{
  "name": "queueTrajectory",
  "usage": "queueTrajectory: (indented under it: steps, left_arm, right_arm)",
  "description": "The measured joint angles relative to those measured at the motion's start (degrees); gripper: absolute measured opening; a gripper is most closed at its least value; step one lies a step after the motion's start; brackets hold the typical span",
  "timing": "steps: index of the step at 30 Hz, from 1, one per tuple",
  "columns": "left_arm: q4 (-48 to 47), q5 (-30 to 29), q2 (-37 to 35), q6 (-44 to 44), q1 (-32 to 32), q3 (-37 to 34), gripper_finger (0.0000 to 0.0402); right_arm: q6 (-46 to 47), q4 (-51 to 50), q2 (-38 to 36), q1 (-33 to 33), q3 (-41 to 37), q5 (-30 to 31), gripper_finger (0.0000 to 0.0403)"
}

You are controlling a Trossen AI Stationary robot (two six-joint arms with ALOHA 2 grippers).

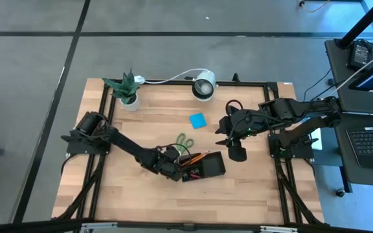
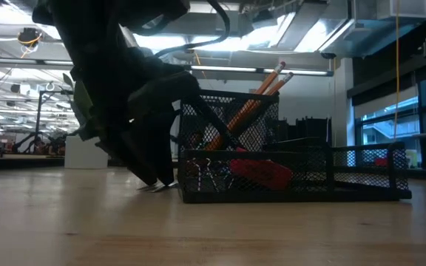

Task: Pick and place office supplies into organizer
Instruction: Put the scissors into the desk organizer

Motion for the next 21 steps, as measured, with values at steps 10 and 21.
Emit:
queueTrajectory:
  steps: [10,21]
  left_arm:
    - [-3.5,2.7,-0.3,-0.4,-0.2,0.1,0.0157]
    - [-12.4,5.9,-2.0,-1.4,-2.4,-0.2,0.0157]
  right_arm:
    - [0.2,-0.4,0.0,0.0,0.0,0.0,0.0188]
    - [0.5,-1.5,0.0,0.0,0.0,0.0,0.0188]
